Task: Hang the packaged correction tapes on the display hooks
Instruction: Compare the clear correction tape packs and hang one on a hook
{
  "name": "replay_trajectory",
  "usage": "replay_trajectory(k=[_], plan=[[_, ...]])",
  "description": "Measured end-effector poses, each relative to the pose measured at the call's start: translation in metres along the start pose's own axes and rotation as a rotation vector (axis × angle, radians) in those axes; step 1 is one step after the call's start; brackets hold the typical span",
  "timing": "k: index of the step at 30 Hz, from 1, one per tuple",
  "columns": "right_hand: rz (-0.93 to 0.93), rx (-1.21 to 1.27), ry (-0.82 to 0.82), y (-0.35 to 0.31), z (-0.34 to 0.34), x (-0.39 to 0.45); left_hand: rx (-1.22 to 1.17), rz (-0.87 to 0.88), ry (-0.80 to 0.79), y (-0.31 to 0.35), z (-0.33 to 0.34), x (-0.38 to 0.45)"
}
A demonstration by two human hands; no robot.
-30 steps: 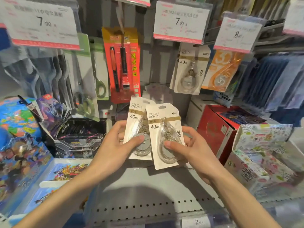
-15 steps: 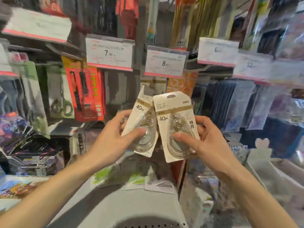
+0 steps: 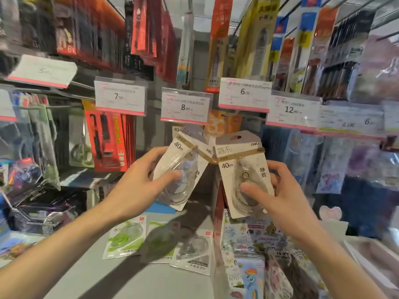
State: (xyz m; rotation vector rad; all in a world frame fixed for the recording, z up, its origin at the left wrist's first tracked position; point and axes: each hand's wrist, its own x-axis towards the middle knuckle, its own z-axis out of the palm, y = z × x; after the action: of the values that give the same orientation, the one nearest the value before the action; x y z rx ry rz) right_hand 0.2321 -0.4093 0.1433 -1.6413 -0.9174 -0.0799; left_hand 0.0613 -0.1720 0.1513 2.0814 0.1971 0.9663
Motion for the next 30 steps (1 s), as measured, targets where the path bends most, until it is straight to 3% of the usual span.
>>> replay_trajectory(k=[14,30], plan=[[-0.084,-0.11,0.029,-0.013,0.036,0.02,-0.041,0.222,0.048,0.002,-0.066,-0.004],[-0.208,-0.145,0.022,-0.036,0.073,0.05,-0.074,0.366,0.063,-0.007,-0.083,0.01]])
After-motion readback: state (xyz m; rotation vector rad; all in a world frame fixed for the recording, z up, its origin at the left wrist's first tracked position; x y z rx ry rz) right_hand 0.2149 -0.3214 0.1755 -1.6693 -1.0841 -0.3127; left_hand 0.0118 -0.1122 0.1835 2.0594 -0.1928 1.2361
